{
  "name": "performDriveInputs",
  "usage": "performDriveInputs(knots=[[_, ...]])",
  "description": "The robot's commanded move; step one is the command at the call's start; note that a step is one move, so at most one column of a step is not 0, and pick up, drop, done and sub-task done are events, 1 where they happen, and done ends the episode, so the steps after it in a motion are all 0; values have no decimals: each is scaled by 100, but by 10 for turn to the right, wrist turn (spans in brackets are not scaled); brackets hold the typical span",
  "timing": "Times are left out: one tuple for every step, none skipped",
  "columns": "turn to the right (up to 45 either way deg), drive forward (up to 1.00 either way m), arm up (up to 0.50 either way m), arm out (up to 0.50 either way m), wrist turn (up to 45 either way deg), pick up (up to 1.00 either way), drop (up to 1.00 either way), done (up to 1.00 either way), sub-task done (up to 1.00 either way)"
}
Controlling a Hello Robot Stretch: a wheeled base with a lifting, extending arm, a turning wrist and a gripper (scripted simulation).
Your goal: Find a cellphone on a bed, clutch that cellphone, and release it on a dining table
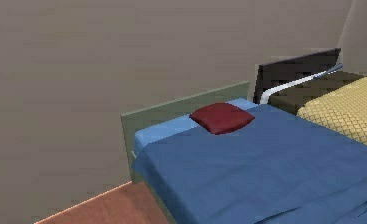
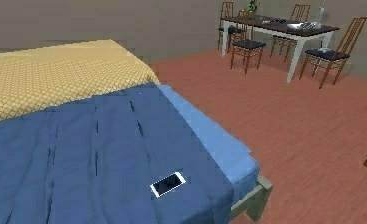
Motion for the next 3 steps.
performDriveInputs(knots=[[0,0,50,0,0,0,0,0,0],[0,0,18,0,0,0,0,0,0],[0,0,0,28,0,0,0,0,0]])
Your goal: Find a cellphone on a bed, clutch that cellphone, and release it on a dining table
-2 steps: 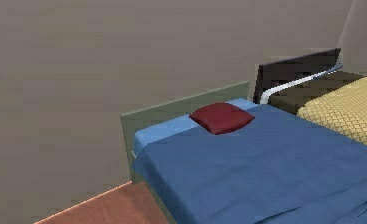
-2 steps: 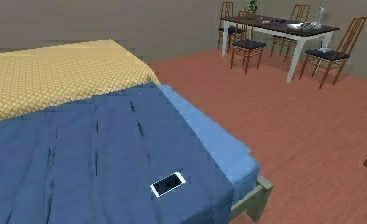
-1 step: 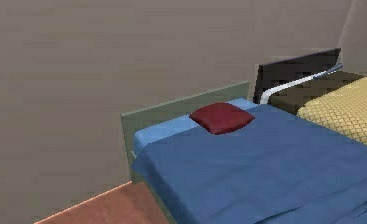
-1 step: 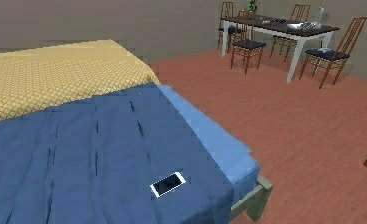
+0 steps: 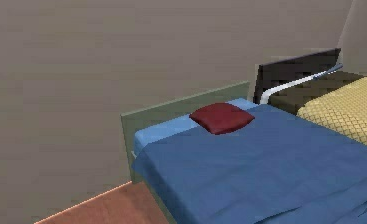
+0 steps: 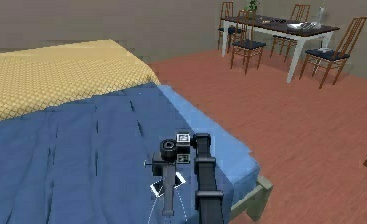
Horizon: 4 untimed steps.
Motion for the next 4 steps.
performDriveInputs(knots=[[0,0,0,0,450,0,0,0,0],[0,0,0,0,450,0,0,0,0],[0,0,0,0,450,0,0,0,0],[0,0,0,0,180,0,0,0,0]])
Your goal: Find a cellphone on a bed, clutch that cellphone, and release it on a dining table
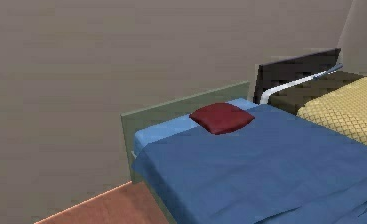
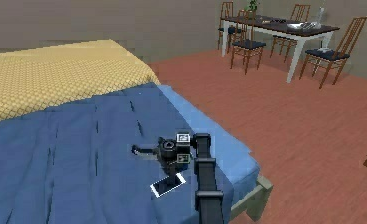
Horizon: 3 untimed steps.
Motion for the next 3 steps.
performDriveInputs(knots=[[0,0,-30,0,0,0,0,0,0],[0,0,0,0,0,100,0,0,0],[0,0,10,0,0,0,0,0,0]])
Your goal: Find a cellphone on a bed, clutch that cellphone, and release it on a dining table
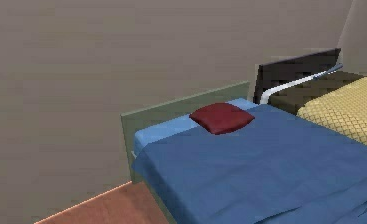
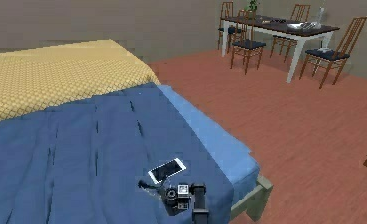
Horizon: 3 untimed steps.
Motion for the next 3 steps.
performDriveInputs(knots=[[0,0,40,0,0,0,0,0,0],[0,0,0,0,-450,0,0,0,0],[0,0,0,0,-450,0,0,0,0]])
